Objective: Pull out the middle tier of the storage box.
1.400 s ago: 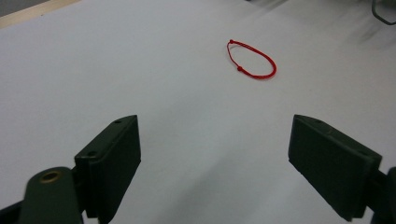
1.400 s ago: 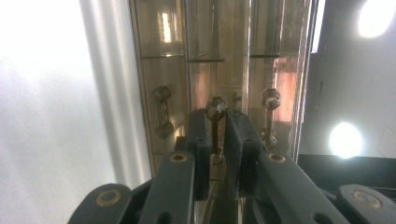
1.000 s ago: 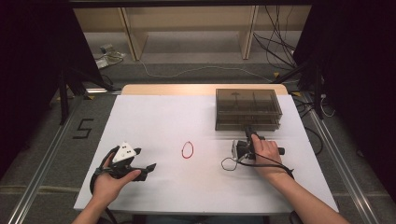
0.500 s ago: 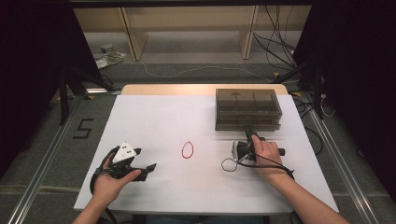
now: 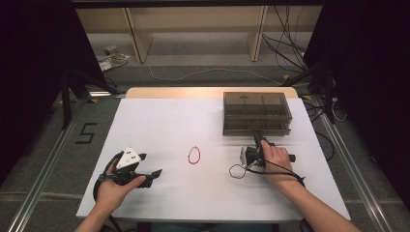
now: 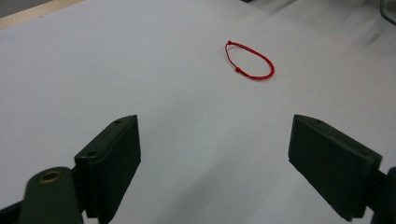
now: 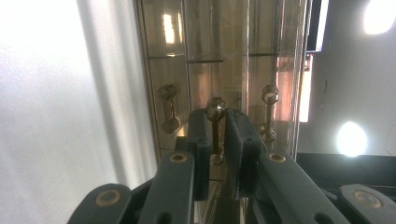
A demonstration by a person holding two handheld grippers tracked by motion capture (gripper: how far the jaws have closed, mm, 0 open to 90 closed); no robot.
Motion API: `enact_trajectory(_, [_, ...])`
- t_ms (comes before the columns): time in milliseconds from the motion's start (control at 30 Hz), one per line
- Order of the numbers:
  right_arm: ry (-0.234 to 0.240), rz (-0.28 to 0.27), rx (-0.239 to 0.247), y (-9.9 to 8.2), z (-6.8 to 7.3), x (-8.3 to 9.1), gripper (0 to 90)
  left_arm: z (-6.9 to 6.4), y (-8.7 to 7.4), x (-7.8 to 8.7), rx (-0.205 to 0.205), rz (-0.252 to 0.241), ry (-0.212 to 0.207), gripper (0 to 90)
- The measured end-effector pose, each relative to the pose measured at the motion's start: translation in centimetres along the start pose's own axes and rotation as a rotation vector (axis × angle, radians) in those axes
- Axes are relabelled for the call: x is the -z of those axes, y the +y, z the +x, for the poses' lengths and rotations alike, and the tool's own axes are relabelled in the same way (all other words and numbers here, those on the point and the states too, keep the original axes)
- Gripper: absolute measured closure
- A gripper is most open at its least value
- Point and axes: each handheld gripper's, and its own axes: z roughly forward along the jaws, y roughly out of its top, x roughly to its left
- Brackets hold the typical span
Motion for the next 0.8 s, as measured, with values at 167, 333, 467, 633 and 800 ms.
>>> enact_trajectory(167, [0.011,0.001,-0.009,0.0,-0.1,0.0,80.6,0.0,0.0,0.0,0.001,-0.001,-0.001,16.9])
enact_trajectory(333, [0.027,-0.001,-0.046,-0.2,-0.4,0.0,73.4,0.0,0.0,0.0,0.001,0.000,-0.003,16.9])
enact_trajectory(467, [0.076,-0.011,-0.080,-0.4,-0.8,0.2,64.6,0.0,0.0,-0.1,0.001,0.002,-0.003,16.9])
enact_trajectory(633, [0.147,-0.051,-0.155,-0.9,-2.2,0.9,49.7,0.1,0.0,-0.2,0.008,0.003,-0.001,16.9])
enact_trajectory(800, [0.292,-0.060,-0.244,-2.1,-4.2,0.6,44.5,0.1,0.0,-0.2,0.006,0.005,-0.001,16.9])
